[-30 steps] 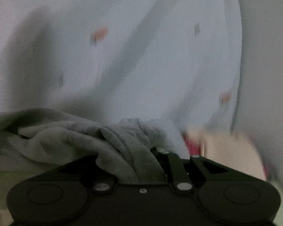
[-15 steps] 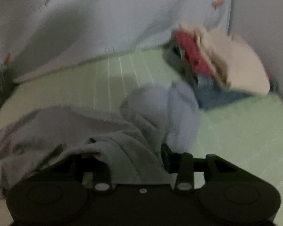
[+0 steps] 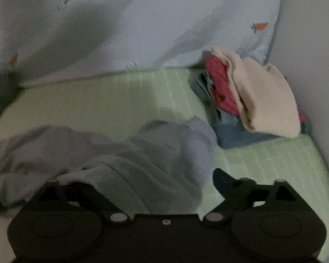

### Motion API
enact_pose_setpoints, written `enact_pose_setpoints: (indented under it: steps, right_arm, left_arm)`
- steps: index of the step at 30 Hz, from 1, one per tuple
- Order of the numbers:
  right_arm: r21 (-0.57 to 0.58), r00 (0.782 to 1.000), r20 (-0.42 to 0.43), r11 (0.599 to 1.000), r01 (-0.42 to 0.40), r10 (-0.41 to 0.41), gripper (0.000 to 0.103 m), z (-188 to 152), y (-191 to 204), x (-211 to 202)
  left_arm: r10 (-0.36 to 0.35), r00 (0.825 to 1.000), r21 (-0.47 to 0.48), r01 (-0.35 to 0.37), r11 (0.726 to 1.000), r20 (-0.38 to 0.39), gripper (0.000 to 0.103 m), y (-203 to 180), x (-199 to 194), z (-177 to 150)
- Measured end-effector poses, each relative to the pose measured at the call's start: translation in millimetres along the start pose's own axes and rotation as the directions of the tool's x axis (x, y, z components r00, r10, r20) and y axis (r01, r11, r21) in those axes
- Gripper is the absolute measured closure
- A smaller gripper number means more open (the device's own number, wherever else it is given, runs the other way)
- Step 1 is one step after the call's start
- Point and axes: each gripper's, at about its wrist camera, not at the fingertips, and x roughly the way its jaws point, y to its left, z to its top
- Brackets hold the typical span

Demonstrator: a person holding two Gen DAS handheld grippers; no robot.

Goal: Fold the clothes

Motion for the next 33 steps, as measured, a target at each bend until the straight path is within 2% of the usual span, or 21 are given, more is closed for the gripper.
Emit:
enact_pose_setpoints:
  steps: [2,4,7,13,18,24,27,29,33]
  right_arm:
    - [-0.047,0.998,-0.033,0.998,0.050,-0.052,0.005,-6,-1,2]
    - [-0.079,0.996,-0.057,0.995,0.066,-0.071,0.005,-10,-2,4]
    - [-0.088,0.995,-0.094,0.996,0.035,-0.043,0.005,-9,-6,0]
    - [-0.134,0.995,-0.099,0.991,0.012,-0.026,0.005,-13,-9,-15]
    - [-0.060,0.995,-0.079,0.996,-0.071,0.066,0.005,-18,-19,-35]
    - [0.133,0.978,0.059,0.969,-0.208,0.202,0.002,-13,-43,-60]
    - [0.175,0.980,0.080,0.965,-0.195,0.183,0.002,-6,-46,-52]
    - [0.156,0.988,0.067,0.976,-0.151,0.142,0.002,-1,-38,-42]
    - [0.121,0.984,0.059,0.978,-0.172,0.166,0.002,11,-18,-6]
  left_arm:
    - [0.059,0.998,0.013,-0.059,0.998,0.028,0.039,6,-4,2]
    - [0.072,0.997,0.015,-0.072,0.997,0.034,0.039,9,-6,5]
    - [0.046,0.998,0.031,-0.047,0.998,0.032,0.038,2,-7,3]
    - [0.003,1.000,0.076,-0.002,0.997,-0.005,0.038,-22,5,-4]
    - [-0.051,0.998,0.116,0.053,0.992,-0.023,0.038,-43,8,-7]
    - [-0.090,0.995,0.149,0.095,0.984,-0.038,0.037,-60,10,-10]
    - [-0.108,0.993,0.163,0.115,0.980,-0.051,0.036,-68,13,-12]
    - [-0.115,0.991,0.175,0.124,0.977,-0.064,0.032,-72,18,-13]
    - [-0.092,0.992,0.221,0.109,0.969,-0.087,0.025,-82,32,-14]
